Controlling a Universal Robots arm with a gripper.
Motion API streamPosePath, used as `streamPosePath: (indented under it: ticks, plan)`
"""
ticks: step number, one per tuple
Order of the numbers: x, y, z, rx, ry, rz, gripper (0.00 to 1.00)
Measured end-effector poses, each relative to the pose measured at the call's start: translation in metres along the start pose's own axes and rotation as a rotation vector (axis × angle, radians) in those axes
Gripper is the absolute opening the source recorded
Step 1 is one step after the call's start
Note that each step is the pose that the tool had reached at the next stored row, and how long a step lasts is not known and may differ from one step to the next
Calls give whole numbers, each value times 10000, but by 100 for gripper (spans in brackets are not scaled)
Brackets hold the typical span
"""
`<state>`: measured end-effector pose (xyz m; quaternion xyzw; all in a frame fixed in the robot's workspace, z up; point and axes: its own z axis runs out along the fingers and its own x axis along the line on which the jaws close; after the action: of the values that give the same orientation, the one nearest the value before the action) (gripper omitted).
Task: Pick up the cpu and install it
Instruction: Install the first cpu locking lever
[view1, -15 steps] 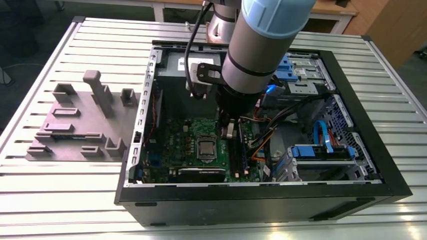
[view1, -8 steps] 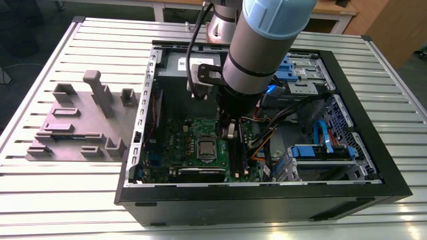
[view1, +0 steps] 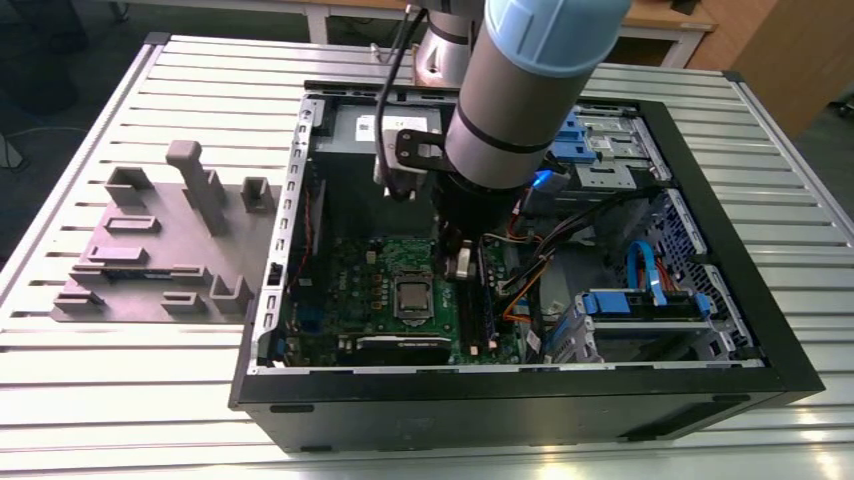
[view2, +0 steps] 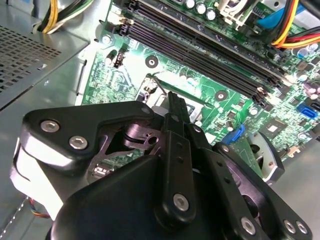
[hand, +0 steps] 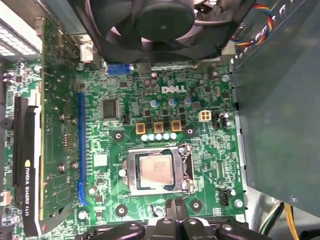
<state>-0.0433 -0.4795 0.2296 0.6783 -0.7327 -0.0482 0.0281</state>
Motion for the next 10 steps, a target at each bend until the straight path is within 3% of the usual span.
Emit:
streamPosePath:
  ticks: [3,10]
  plan:
    - [1,-1,1,7,122,-57,11]
    - [16,-2,7,24,151,-351,11]
